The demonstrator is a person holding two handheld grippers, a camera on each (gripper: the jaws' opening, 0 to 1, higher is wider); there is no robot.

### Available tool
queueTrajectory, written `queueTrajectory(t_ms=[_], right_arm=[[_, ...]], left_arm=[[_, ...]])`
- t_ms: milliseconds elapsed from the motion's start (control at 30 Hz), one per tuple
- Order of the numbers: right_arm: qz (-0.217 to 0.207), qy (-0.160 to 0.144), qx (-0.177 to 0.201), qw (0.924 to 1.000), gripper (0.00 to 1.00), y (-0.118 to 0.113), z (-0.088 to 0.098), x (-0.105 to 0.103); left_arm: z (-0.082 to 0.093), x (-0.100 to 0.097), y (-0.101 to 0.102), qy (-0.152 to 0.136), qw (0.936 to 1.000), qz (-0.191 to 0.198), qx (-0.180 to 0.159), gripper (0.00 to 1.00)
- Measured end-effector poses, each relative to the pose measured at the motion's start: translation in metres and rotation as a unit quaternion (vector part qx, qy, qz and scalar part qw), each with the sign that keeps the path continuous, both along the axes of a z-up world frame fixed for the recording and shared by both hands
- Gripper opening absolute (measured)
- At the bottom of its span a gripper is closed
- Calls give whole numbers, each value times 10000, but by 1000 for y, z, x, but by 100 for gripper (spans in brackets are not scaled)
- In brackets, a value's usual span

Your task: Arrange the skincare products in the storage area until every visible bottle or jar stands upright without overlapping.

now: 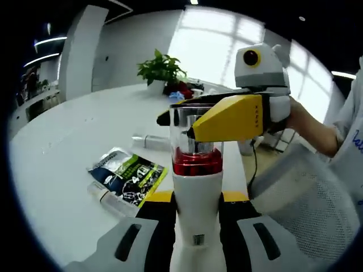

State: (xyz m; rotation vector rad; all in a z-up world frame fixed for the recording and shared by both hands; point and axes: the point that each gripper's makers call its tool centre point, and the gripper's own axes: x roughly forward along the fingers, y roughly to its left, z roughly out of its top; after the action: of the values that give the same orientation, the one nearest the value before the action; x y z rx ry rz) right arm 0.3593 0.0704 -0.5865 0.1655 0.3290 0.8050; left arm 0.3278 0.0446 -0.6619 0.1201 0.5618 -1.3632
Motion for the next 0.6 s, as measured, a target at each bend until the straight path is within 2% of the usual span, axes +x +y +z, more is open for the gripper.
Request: queueTrajectory(t_ms=[300, 600], right_arm=[[85, -290, -507, 9983, 30, -1, -6, 1], [45, -467, -707, 9964, 30, -7, -9, 5]], left_arm=[[-9, 4, -6, -248, 9994, -50, 219, 25], [-12, 12, -12, -475, 9985, -73, 264, 25]])
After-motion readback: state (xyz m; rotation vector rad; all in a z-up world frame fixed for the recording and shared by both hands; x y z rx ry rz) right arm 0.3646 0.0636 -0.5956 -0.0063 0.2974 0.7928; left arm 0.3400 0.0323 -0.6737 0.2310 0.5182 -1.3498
